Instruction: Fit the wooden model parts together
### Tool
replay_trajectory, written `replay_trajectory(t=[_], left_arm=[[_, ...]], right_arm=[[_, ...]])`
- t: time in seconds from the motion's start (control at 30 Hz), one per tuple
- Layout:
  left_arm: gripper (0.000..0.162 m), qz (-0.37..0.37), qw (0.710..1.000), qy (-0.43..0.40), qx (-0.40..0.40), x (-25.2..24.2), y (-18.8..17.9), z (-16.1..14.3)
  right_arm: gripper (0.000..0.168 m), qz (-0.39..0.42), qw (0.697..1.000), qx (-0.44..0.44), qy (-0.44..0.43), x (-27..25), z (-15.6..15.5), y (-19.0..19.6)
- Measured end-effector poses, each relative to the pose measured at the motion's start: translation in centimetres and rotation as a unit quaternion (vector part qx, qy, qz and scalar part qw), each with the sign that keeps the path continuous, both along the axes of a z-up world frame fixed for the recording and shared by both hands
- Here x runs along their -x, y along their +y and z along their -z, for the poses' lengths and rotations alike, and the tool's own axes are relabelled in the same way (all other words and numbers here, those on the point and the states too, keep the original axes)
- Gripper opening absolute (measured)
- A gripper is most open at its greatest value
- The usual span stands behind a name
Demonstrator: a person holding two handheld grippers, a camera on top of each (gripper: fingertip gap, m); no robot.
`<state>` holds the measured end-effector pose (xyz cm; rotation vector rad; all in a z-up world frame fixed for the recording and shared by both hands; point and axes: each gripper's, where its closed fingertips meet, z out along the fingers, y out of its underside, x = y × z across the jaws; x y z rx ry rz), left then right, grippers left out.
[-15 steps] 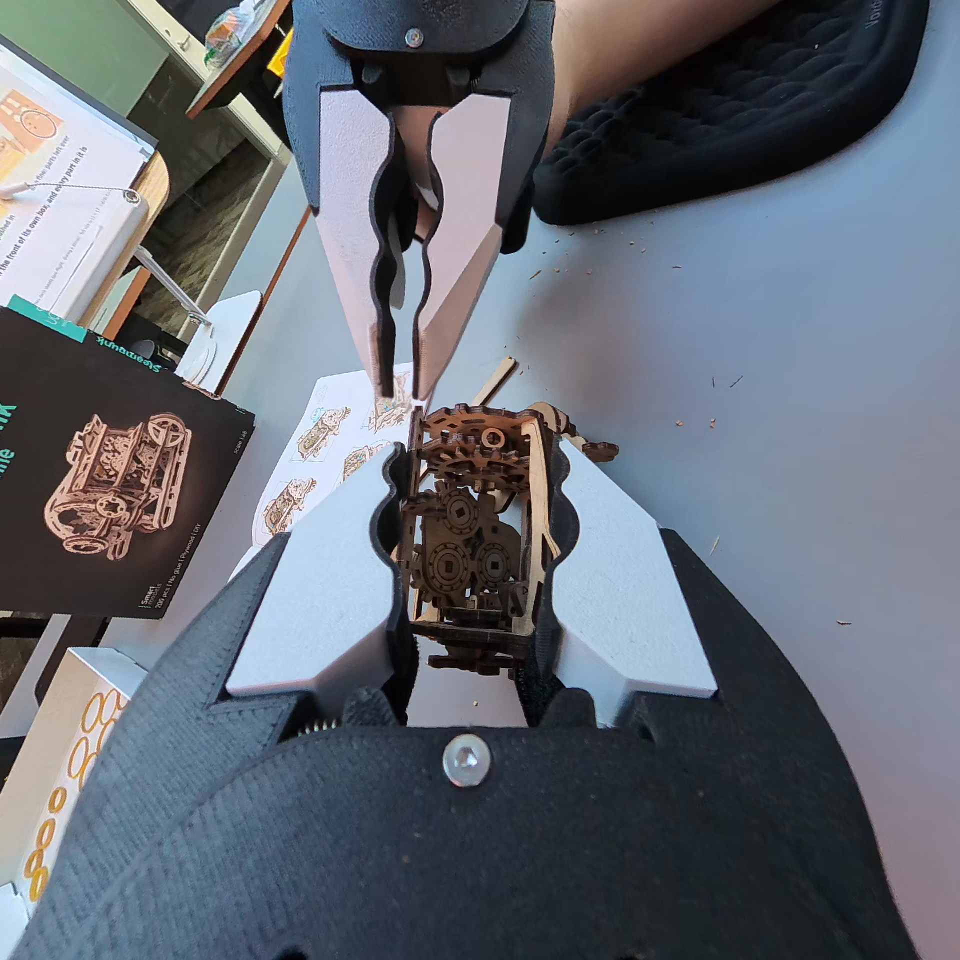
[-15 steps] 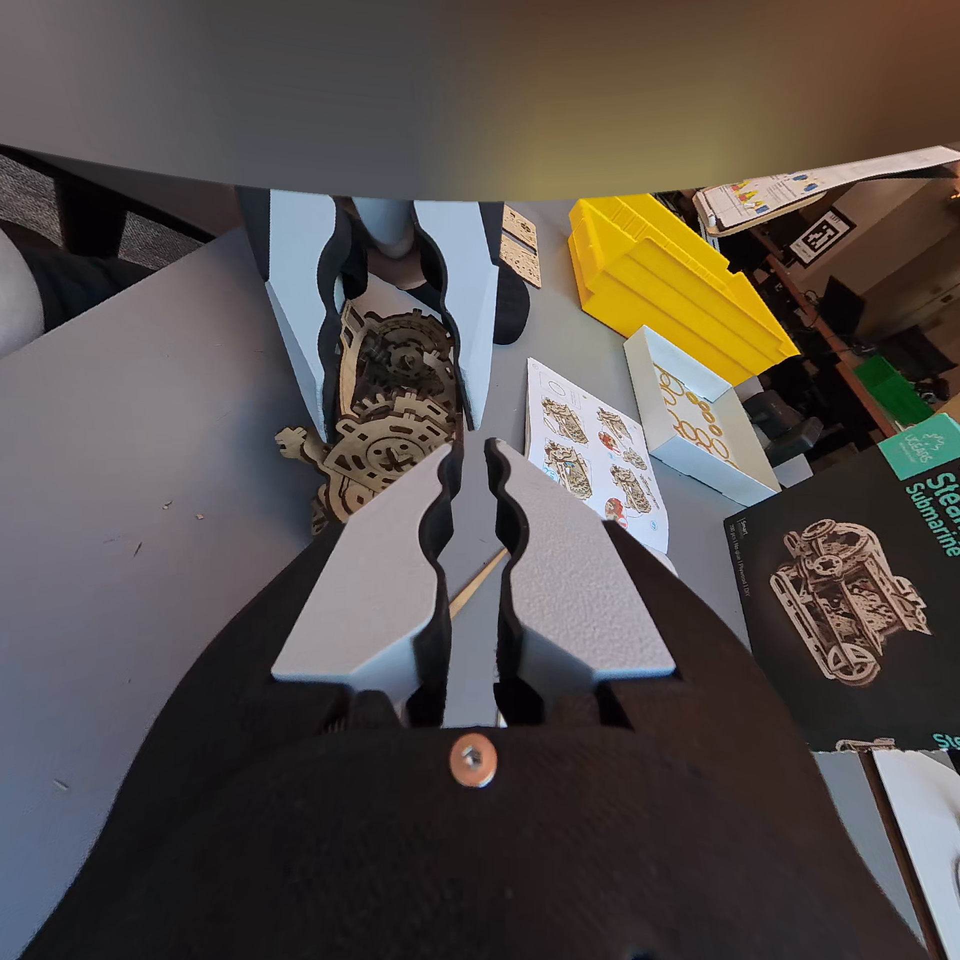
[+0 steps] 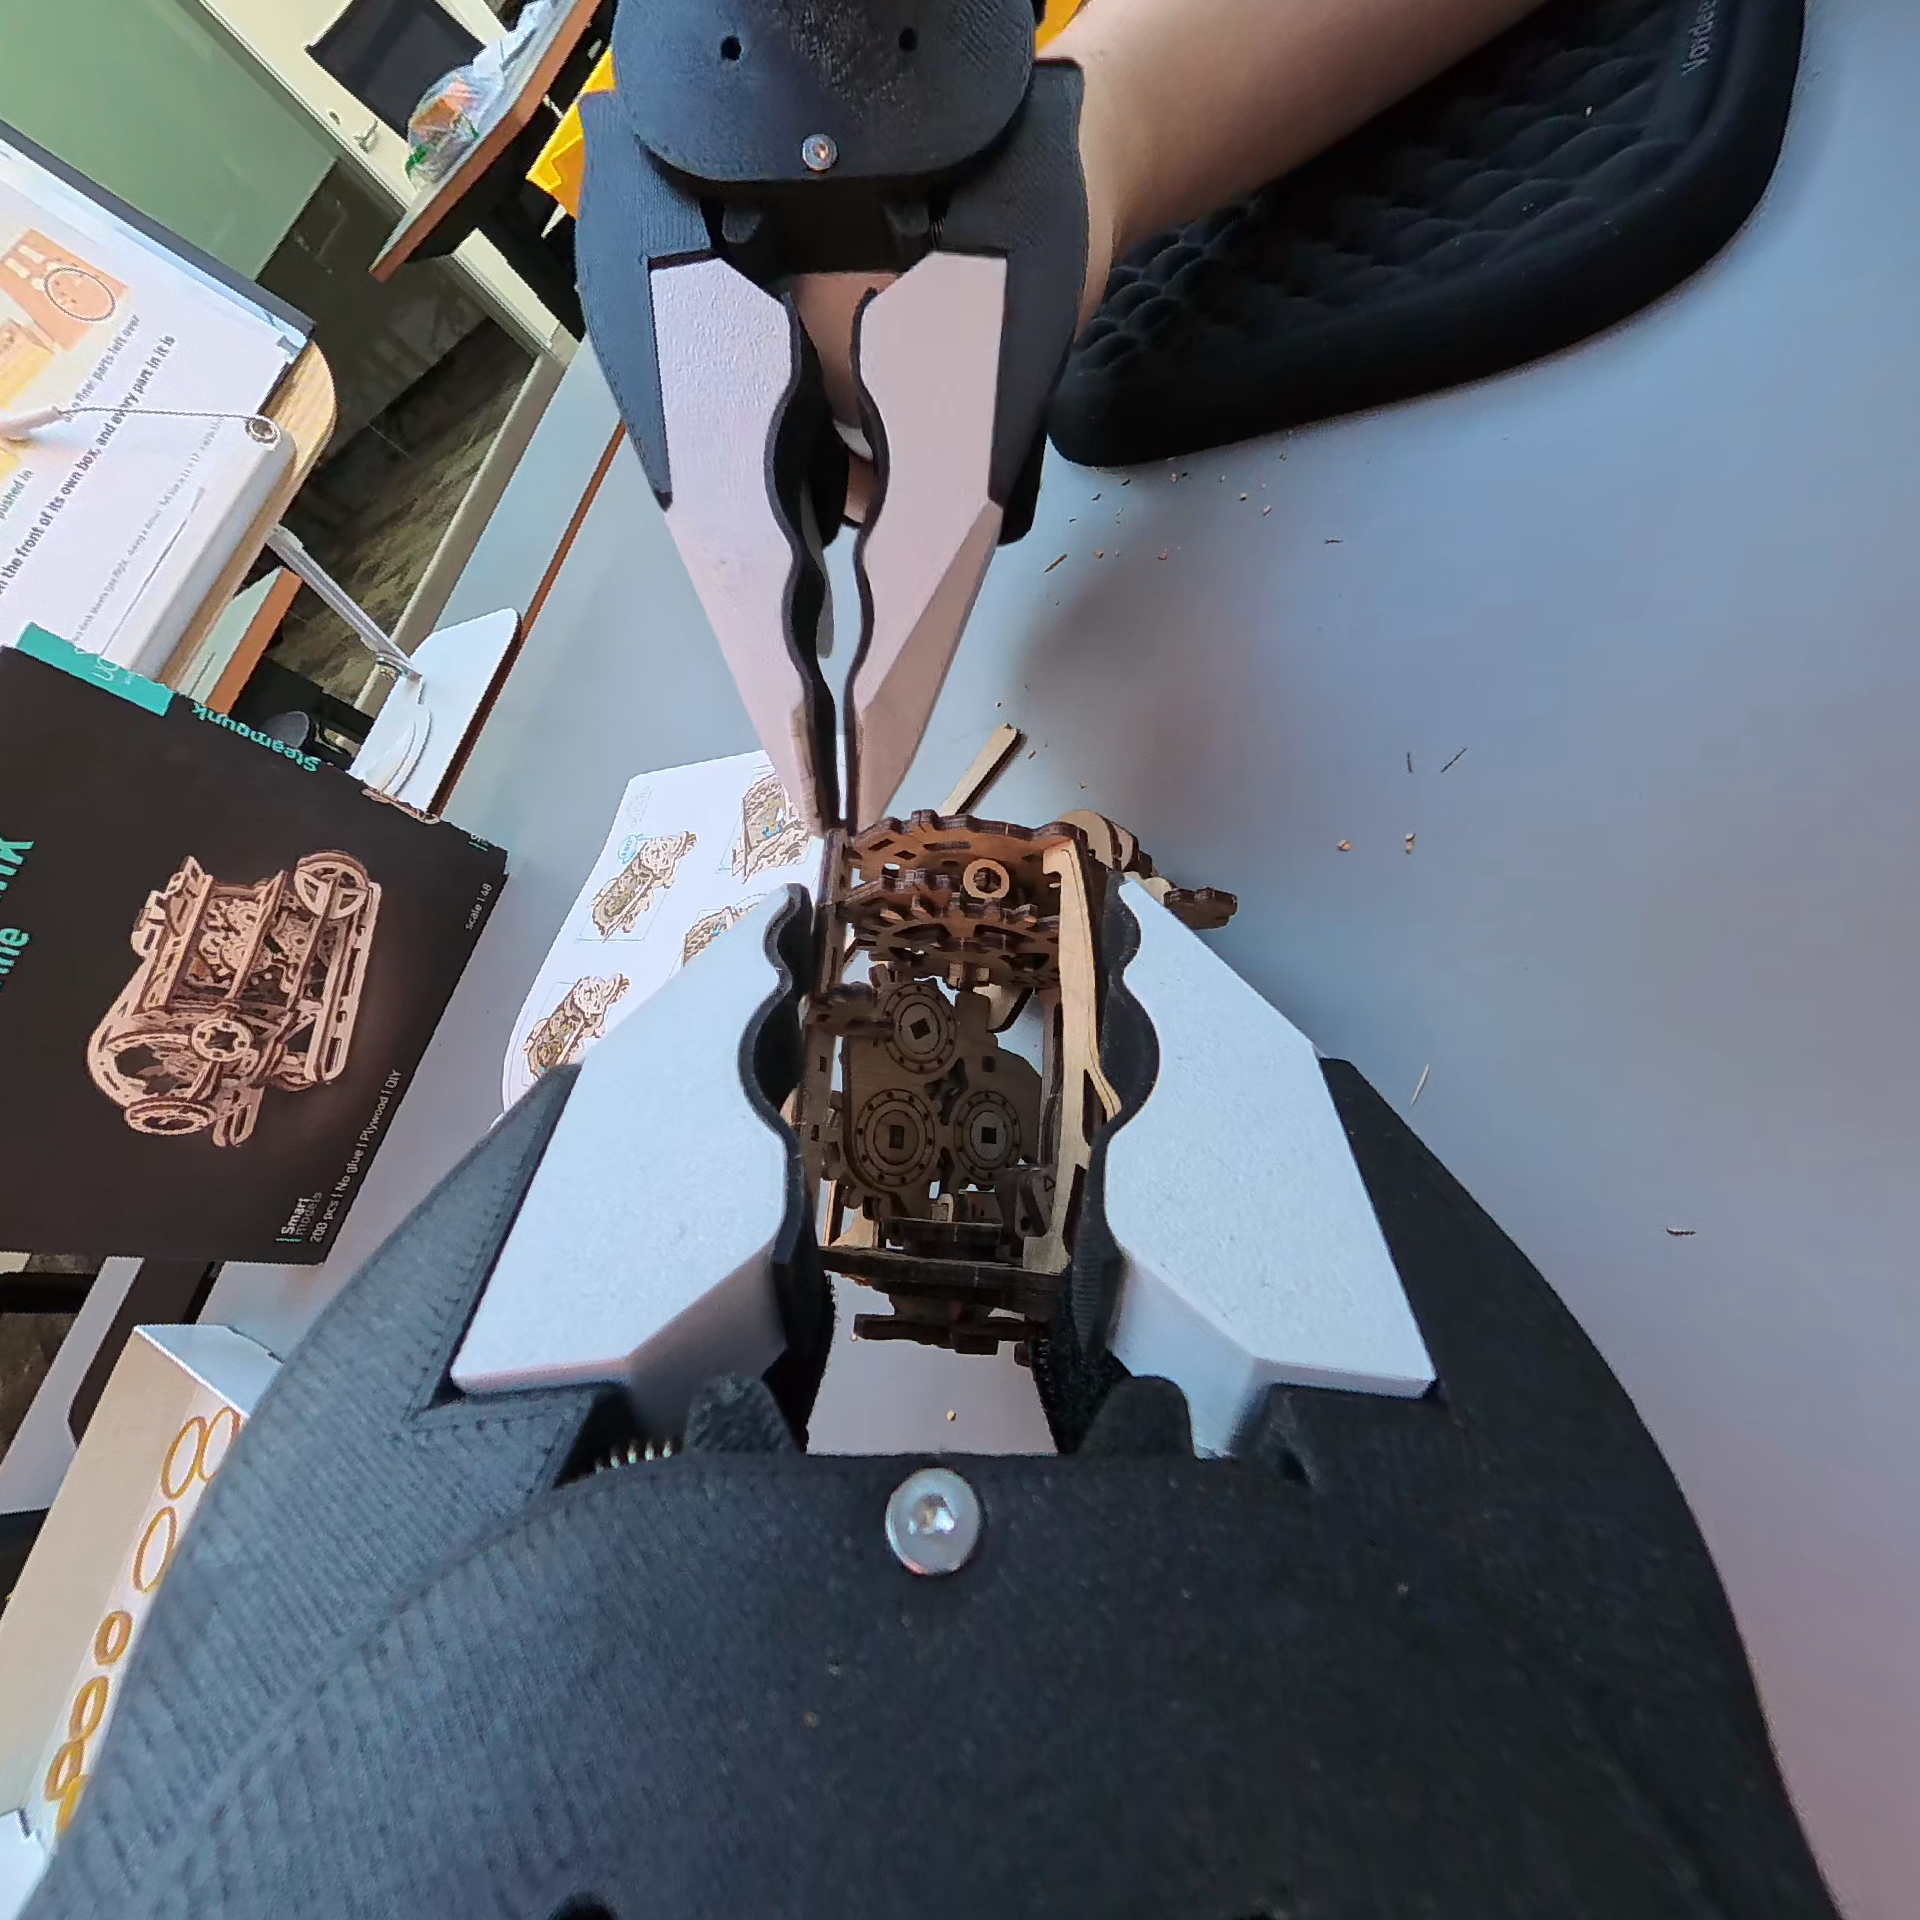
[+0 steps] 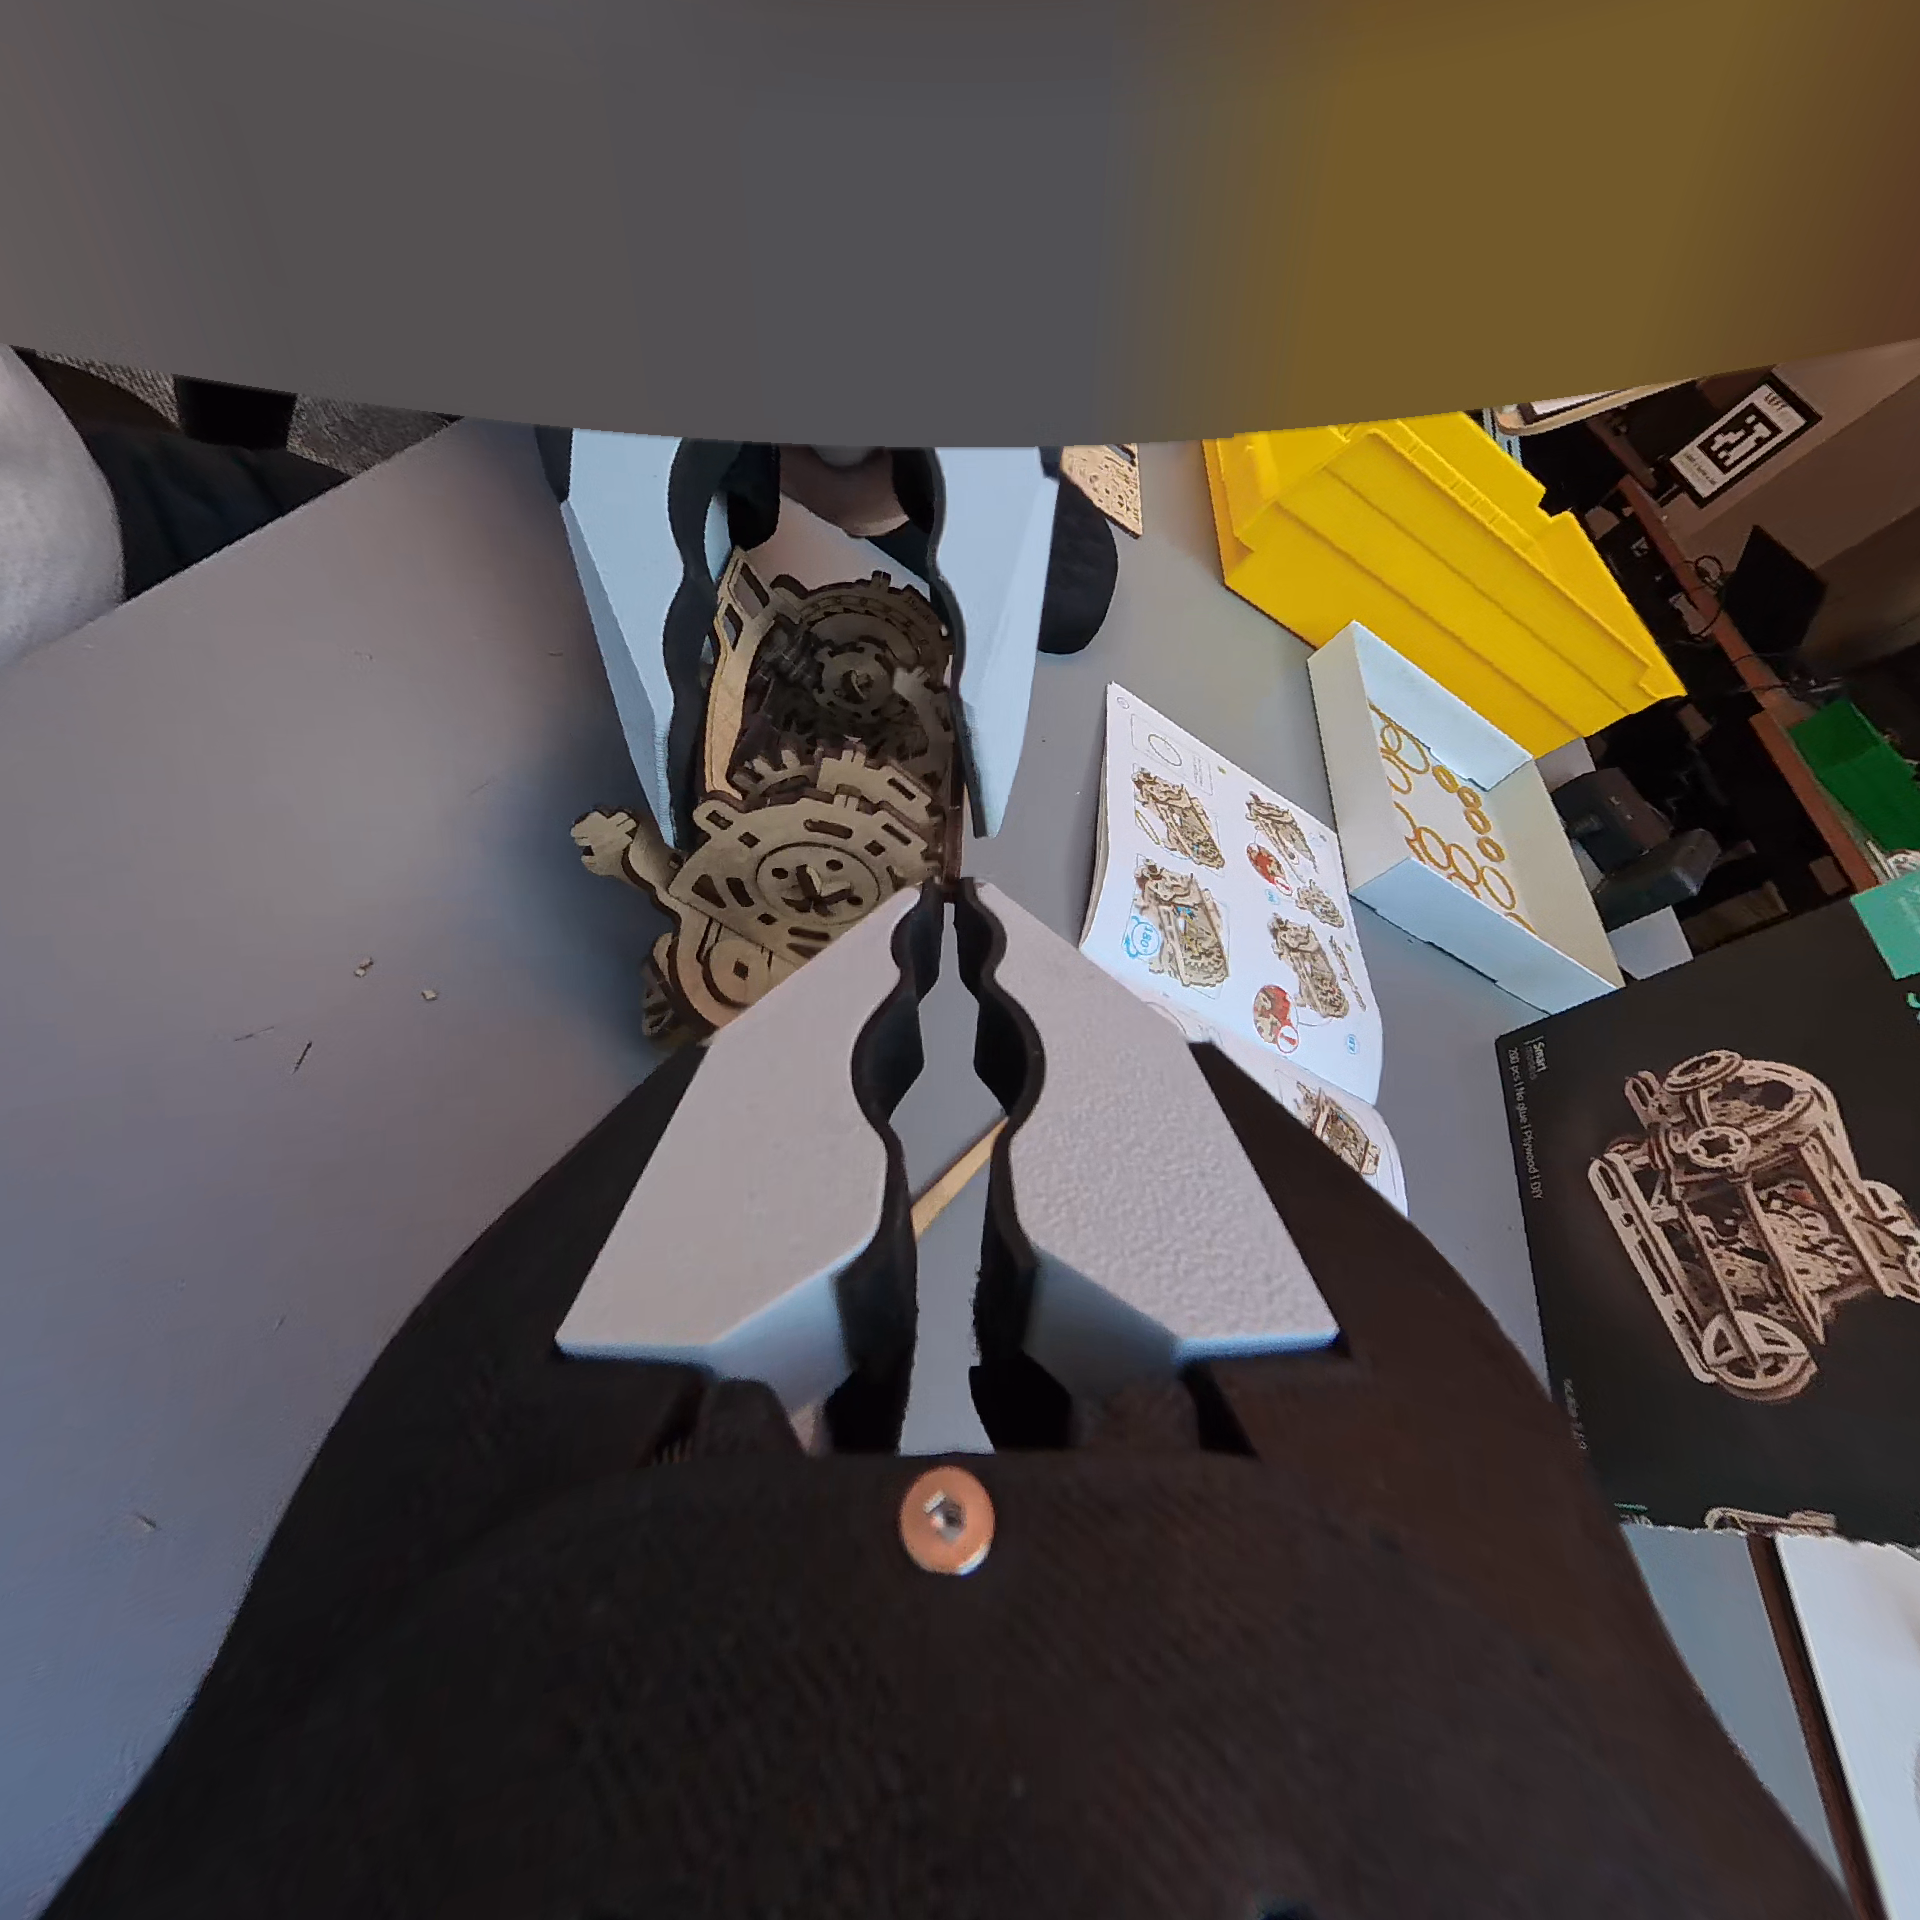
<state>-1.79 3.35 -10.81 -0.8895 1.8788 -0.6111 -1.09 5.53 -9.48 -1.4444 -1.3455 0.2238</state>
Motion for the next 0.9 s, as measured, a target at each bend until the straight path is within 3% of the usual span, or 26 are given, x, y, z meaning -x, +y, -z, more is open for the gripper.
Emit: replay_trajectory(t=[0.9], left_arm=[[0.055, 0.005, 1.0, 0.005, -0.001, 0.19, -0.07, 0.11]], right_arm=[[0.002, 0.015, 0.984, -0.156, -0.089, 0.23, -0.37, -0.27]])
